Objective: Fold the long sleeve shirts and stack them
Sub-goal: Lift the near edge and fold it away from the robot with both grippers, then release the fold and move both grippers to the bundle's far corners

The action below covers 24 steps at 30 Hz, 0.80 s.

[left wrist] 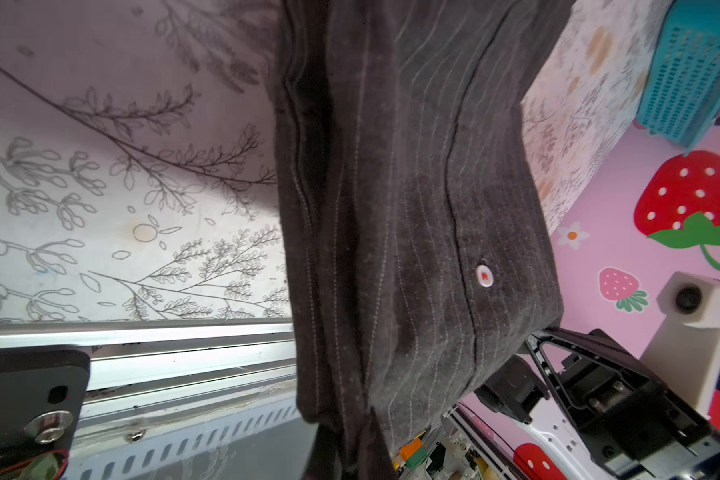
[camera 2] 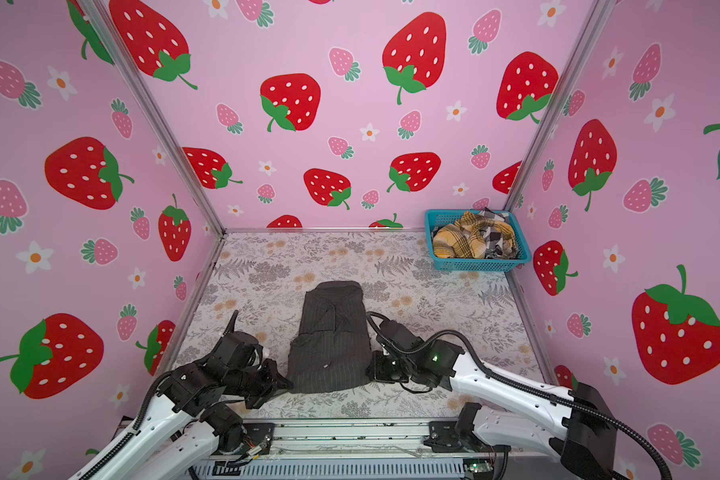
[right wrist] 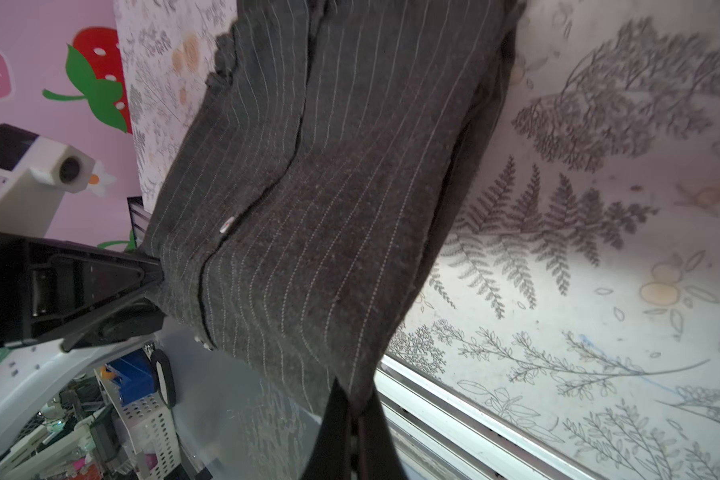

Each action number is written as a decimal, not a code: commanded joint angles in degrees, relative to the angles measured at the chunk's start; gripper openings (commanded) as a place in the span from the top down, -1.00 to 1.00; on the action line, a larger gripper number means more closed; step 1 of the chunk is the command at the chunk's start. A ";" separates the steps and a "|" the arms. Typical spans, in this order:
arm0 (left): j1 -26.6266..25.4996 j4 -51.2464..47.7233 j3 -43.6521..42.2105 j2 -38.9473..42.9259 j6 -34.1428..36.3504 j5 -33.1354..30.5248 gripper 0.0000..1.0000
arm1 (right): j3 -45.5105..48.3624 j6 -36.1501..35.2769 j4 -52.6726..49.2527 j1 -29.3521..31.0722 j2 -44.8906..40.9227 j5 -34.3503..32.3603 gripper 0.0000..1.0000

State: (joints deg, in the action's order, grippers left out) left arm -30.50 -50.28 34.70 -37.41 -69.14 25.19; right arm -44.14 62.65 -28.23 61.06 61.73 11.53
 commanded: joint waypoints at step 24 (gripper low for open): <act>27.62 21.03 72.13 -78.57 22.26 3.29 -0.76 | -79.90 -32.14 -3.11 -33.99 67.92 14.50 -0.76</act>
State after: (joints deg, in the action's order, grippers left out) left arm -2.79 -29.32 98.56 -117.80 -49.15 25.54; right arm -130.37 33.15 -33.78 25.36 139.15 25.36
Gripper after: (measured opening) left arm 0.866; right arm 0.882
